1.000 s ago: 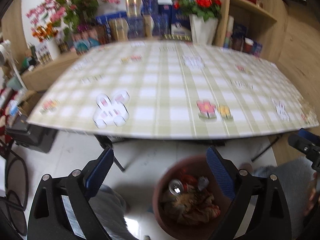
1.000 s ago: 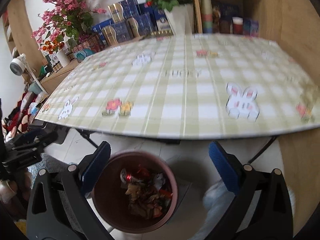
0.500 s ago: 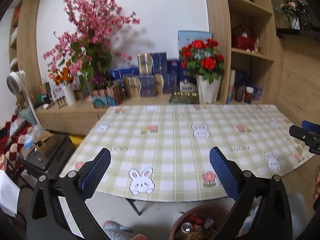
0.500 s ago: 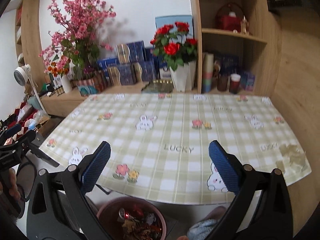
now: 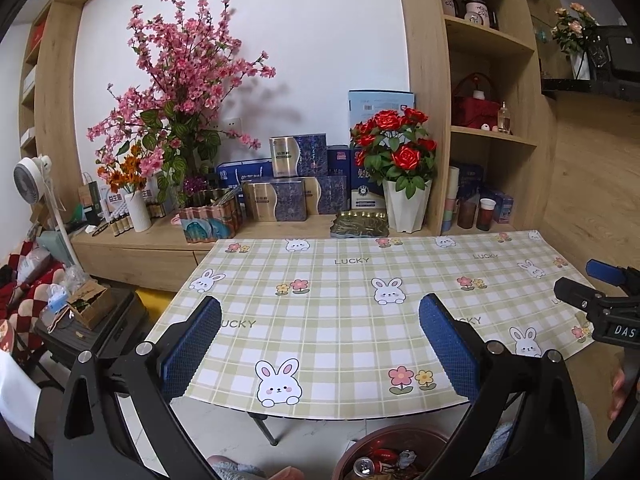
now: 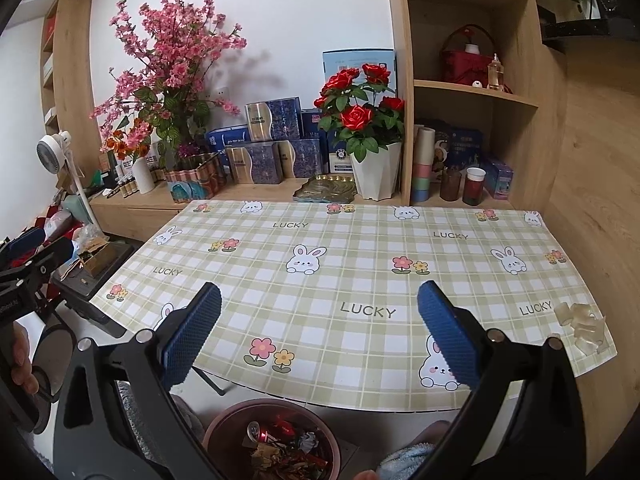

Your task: Collect trash

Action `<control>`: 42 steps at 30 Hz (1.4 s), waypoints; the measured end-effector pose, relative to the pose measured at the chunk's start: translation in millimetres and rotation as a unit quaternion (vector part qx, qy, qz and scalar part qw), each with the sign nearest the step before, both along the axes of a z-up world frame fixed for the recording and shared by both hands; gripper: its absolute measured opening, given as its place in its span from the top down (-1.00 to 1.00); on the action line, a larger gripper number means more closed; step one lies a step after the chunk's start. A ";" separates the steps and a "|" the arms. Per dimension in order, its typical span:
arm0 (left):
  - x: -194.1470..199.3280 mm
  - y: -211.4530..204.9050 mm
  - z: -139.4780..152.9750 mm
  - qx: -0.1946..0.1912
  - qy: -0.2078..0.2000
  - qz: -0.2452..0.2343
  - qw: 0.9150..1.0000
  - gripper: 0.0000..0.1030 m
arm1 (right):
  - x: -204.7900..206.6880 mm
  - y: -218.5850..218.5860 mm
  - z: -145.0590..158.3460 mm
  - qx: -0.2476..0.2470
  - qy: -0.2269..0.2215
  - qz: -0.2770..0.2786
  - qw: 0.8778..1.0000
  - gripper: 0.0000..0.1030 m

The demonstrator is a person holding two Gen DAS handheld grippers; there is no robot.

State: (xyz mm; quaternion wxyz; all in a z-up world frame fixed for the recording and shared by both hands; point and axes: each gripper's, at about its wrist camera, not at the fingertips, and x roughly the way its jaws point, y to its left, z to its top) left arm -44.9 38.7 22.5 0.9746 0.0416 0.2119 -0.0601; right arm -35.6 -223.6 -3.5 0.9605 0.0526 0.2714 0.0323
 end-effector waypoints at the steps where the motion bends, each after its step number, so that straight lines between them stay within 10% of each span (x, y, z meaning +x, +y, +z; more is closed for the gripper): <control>1: -0.2 -0.6 0.9 -0.001 0.001 -0.002 1.000 -0.88 | -1.1 -0.3 0.2 0.000 0.000 -0.002 1.000 -0.88; 42: -5.1 -12.1 -3.2 0.001 0.011 -0.009 1.000 -0.88 | -13.1 -13.2 3.2 -0.002 -0.002 -0.027 1.000 -0.88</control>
